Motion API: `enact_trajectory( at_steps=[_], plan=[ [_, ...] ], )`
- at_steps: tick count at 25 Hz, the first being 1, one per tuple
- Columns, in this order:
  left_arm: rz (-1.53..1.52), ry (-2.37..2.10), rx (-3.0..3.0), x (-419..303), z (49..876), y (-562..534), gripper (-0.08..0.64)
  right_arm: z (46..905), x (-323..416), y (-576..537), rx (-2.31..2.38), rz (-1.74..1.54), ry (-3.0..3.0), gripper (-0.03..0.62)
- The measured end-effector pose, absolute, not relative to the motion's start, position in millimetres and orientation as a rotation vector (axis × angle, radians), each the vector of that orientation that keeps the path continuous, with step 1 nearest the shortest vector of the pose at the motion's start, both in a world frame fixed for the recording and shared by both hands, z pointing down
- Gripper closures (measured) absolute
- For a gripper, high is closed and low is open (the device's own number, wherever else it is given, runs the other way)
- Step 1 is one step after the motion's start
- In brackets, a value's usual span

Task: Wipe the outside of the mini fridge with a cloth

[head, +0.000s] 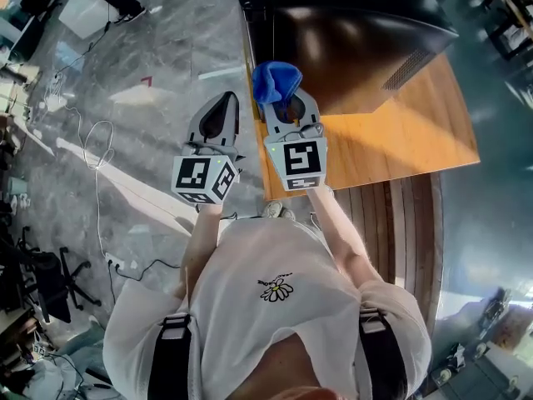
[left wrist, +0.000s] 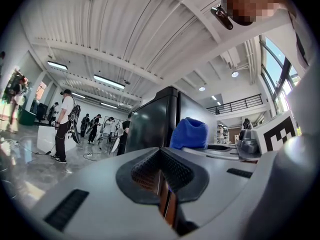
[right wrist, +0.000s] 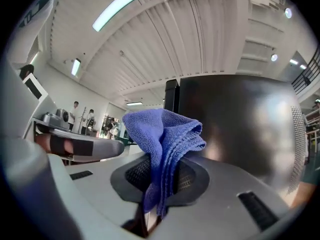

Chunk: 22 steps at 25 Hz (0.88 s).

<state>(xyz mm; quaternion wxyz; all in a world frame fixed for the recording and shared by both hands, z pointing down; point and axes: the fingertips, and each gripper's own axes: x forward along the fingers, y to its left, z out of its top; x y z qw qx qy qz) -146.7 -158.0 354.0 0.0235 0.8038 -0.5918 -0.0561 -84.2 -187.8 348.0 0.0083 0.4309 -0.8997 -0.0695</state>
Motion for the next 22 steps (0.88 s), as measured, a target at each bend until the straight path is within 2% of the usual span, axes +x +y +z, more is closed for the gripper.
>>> enact_trajectory(
  at_steps=[8,22],
  plan=[
    [-0.152,-1.829,2.478,-151,361,-157,0.555,348,-101,-204,1.322,-0.301,-2.753,0.520],
    [-0.161,-1.769,2.519,-129,359,-162,0.555,349,-37,-220,1.485,-0.313,-2.645,0.520]
  ],
)
